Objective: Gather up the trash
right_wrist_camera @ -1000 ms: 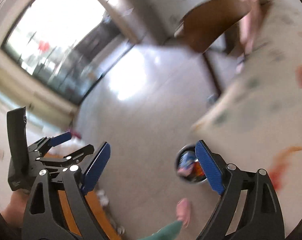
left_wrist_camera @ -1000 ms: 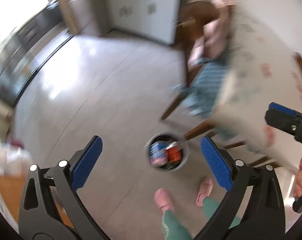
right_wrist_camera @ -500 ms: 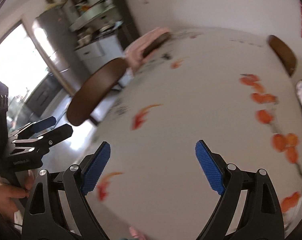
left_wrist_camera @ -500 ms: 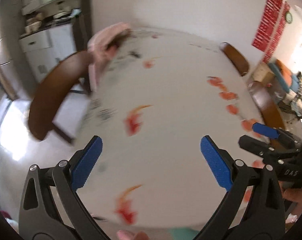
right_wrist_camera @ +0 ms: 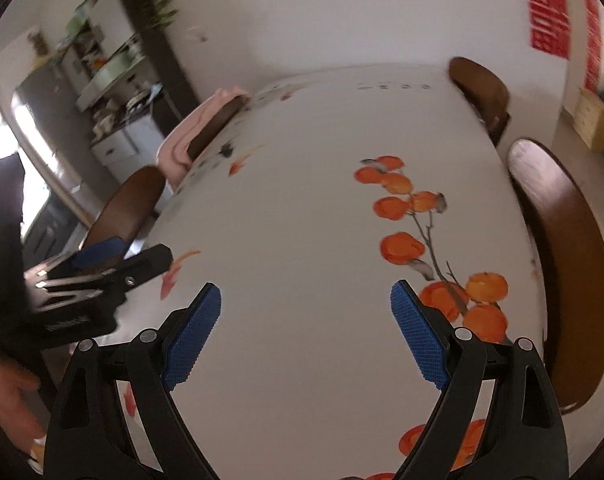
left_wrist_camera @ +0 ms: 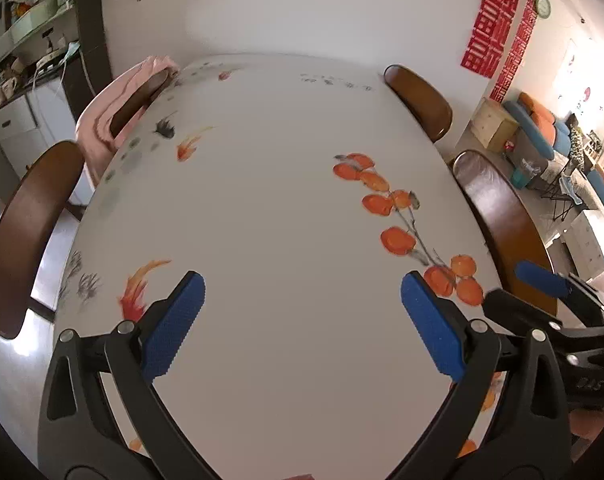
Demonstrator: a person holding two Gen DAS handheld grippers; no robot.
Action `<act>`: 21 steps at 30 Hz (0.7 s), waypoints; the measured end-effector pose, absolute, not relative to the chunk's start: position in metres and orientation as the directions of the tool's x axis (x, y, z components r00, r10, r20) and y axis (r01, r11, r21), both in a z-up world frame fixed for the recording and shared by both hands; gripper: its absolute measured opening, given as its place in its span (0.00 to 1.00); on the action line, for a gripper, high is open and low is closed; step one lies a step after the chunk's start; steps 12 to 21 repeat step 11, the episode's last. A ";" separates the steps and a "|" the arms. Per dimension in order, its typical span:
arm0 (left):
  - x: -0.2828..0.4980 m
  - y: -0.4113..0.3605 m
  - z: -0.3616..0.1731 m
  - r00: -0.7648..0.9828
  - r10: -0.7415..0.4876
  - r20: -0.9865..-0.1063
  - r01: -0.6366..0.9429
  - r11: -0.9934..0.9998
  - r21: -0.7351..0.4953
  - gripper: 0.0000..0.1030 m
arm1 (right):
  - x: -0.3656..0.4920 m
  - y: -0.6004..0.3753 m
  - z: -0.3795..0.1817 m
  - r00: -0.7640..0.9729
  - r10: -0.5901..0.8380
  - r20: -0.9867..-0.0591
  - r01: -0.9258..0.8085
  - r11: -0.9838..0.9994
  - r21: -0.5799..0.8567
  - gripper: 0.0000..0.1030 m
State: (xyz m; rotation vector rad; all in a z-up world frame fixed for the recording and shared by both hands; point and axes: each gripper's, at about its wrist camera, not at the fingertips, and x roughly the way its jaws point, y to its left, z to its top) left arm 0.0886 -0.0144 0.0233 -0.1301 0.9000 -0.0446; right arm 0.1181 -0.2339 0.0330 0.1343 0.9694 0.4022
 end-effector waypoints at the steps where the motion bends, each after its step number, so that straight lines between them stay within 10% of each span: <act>1: 0.092 -0.018 0.023 0.617 -0.089 -0.782 -0.015 0.992 -0.125 0.93 | 0.119 -0.237 0.033 0.501 0.385 -0.775 -0.267 0.921 0.286 0.84; 21: 0.108 -0.029 0.018 0.579 0.007 -0.815 0.002 1.000 0.010 0.93 | 0.134 -0.241 0.028 0.519 0.348 -0.781 -0.218 0.937 0.273 0.85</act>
